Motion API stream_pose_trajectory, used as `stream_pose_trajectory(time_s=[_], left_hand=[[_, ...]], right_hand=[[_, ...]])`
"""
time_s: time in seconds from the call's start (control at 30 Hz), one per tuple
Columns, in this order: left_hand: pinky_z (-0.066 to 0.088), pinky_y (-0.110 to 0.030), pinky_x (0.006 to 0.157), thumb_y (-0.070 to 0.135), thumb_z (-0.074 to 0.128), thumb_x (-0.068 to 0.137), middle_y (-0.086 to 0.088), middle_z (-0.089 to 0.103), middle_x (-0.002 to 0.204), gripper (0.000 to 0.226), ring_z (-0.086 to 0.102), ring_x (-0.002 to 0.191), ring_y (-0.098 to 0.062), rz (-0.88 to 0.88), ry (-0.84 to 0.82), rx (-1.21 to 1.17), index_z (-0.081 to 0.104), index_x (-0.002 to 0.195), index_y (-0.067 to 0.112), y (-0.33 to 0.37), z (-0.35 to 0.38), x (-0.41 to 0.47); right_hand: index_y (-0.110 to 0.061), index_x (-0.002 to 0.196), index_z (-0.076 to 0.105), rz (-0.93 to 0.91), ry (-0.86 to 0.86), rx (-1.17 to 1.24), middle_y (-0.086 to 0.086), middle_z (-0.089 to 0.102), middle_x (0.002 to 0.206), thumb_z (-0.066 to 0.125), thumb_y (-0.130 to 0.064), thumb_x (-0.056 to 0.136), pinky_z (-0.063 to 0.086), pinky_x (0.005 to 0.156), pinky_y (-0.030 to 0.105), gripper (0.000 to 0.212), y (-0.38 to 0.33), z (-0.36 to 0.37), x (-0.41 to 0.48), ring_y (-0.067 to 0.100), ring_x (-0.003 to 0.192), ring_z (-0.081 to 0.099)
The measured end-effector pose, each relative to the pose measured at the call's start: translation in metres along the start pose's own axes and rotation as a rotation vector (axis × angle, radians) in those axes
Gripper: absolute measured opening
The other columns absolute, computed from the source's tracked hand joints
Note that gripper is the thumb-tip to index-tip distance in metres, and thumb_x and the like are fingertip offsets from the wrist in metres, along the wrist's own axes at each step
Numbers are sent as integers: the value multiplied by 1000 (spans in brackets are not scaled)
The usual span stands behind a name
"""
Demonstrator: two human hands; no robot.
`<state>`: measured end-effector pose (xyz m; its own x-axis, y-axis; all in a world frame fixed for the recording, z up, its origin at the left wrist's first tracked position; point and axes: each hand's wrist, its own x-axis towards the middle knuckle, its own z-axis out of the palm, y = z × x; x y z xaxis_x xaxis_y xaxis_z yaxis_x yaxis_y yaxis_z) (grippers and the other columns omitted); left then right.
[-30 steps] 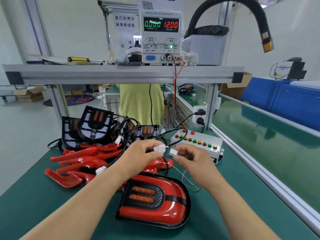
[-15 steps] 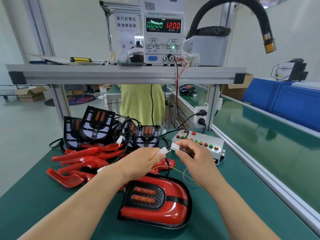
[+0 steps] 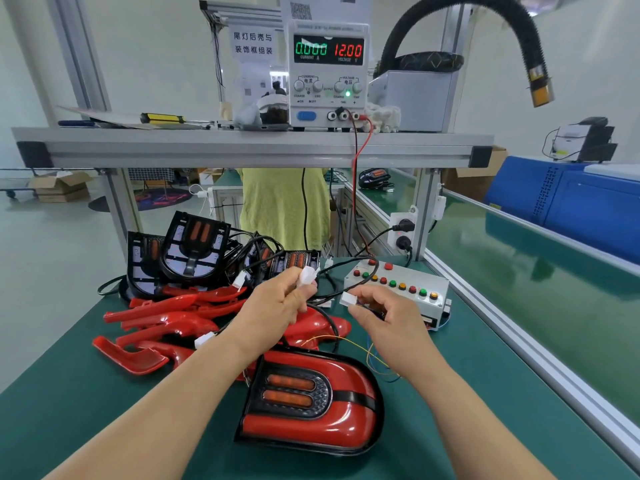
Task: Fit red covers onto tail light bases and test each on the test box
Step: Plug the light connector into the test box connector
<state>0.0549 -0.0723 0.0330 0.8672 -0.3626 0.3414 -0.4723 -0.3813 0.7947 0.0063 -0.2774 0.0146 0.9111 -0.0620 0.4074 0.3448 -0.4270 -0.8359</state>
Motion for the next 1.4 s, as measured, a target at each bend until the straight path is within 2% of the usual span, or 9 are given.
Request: stream_pose_trajectory(time_s=[0.17,0.3,0.33,0.4,0.67,0.77,0.93,1.13,1.4], left_hand=[[38,-23,77,33,42,105,12,46,86,37,50,76,1,-8,-2,144,43,141,43,-1,1,-3],[50,-42,87,26,42,106,-2,64,107,45,48,116,-11,-20,94,-35,36,149,36,5,5,-3],[51,-36,75,21,42,105,-1,64,89,42,63,74,-9,-12,129,-110,40,144,35,7,6,-1],[40,-24,54,13,44,104,6,54,68,31,38,57,-4,-18,177,-276,47,129,30,8,5,4],[47,-17,63,24,54,101,6,55,78,17,51,66,-5,88,413,-13,54,87,33,2,-1,2],[39,-17,66,23,54,101,4,43,84,13,43,67,-1,87,258,44,53,89,18,1,1,2],[39,-13,63,17,49,103,14,45,76,34,41,59,1,8,81,-121,58,129,37,0,4,8],[43,-20,65,23,62,96,0,51,55,24,46,52,-9,-84,206,-414,77,79,16,-1,-1,9],[32,-24,59,28,44,104,7,41,65,40,33,54,-6,-164,-191,-108,67,72,24,5,-4,12]], right_hand=[[-49,91,61,-11,-2,-37,-31,65,92,68,-22,91,42,78,5,28,2,0,1,-8,93,60],[-42,98,65,10,4,-15,-22,67,95,68,-22,91,42,81,8,21,4,2,1,-7,93,60],[-40,99,66,19,5,-8,-21,68,96,68,-22,91,43,82,10,20,4,2,1,-6,93,60],[-39,99,67,40,1,4,-18,69,96,68,-22,91,44,83,12,19,5,2,0,-4,92,61],[-31,106,71,46,-12,-33,-18,69,95,68,-22,92,42,78,7,17,6,1,1,-4,91,61],[-36,103,68,34,6,-31,-24,66,92,68,-20,91,40,77,3,19,6,1,2,-9,91,59],[-41,103,65,22,15,-40,-23,65,101,67,-20,92,42,85,9,23,5,2,3,-10,96,57],[-44,101,63,8,29,-58,-24,65,102,66,-21,92,46,92,20,25,3,3,6,-7,98,57],[-36,109,67,-28,57,-84,-25,63,102,64,-18,93,53,93,40,24,-2,4,11,0,100,59]])
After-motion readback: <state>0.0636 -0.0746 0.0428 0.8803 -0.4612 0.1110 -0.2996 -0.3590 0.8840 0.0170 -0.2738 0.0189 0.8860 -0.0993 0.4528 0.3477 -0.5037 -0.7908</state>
